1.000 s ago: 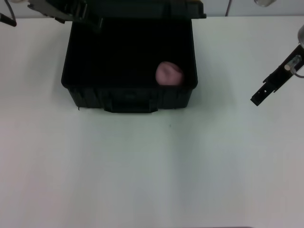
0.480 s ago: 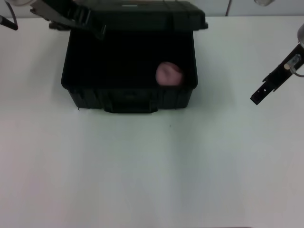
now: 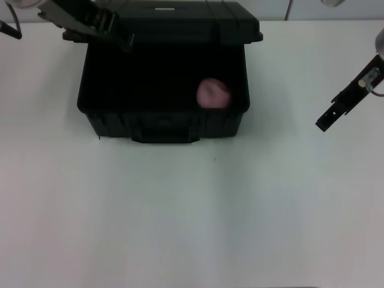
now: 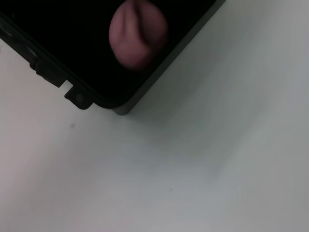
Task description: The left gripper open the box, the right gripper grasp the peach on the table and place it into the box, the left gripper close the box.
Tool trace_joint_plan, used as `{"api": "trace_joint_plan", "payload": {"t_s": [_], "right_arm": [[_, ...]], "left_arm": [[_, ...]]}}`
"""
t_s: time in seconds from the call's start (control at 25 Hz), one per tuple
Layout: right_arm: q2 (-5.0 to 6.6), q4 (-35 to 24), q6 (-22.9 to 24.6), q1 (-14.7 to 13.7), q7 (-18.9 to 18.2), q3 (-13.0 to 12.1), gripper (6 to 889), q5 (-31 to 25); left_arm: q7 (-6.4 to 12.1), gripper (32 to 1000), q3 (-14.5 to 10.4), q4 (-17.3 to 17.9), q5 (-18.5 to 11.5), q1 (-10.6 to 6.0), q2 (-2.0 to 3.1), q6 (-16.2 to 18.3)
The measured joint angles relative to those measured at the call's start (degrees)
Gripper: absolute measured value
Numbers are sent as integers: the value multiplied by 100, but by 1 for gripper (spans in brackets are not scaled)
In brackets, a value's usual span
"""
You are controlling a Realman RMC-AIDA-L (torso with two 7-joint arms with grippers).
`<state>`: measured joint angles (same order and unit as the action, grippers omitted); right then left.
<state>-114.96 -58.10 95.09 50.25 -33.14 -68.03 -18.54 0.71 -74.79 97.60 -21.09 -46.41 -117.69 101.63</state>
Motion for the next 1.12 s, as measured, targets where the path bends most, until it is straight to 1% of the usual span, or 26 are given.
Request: {"api": "trace_joint_plan", "payload": {"t_s": [0.2, 0.4, 1.12], "right_arm": [[0, 0, 0, 2, 0, 0, 852, 0], [0, 0, 0, 6, 0, 0, 852, 0], [0, 0, 1, 14, 0, -9, 852, 0]], "left_arm": [[-1, 852, -1, 4, 62, 10, 2, 45], [-1, 852, 0, 6, 229, 14, 5, 68], [42, 852, 0, 4, 210, 17, 9, 77]]}}
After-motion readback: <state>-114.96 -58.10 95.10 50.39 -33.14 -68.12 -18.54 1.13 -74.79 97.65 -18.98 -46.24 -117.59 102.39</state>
